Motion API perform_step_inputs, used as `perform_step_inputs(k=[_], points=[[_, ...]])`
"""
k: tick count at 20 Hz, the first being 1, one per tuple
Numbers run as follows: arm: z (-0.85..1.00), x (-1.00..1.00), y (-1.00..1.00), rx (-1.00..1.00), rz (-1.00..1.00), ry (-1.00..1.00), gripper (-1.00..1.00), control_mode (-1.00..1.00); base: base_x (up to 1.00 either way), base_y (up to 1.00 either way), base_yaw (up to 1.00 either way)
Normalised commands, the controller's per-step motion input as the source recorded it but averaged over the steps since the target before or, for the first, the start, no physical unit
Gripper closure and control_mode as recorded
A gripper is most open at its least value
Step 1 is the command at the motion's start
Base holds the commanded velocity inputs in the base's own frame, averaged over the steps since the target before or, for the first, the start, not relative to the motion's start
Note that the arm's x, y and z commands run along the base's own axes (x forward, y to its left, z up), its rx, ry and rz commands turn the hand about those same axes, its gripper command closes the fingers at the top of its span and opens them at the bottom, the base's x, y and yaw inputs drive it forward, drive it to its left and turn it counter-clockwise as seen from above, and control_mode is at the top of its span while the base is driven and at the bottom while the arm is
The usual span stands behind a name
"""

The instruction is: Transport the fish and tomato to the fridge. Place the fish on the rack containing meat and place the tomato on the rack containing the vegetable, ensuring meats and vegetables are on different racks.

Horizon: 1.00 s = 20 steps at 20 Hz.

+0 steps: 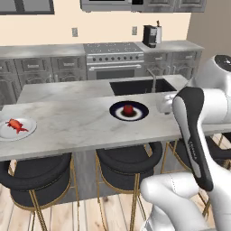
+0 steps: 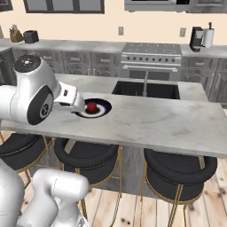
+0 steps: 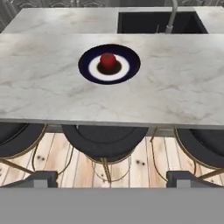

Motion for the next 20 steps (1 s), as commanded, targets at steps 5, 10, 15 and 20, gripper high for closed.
perform_step_inputs(k=[5,10,15,20], points=[[0.39,-0.42,0.01,-0.04,0.0,-0.04,-1.0,1.0,-0.1,0.03,0.0],[0.0,0.0,0.0,0.0,0.0,0.0,-1.0,1.0,0.1,0.25,-0.01],[0.0,0.0,0.0,0.0,0.0,0.0,-1.0,1.0,0.96,0.03,0.0],[0.0,0.0,0.0,0.0,0.0,0.0,-1.0,1.0,1.0,0.0,0.0]])
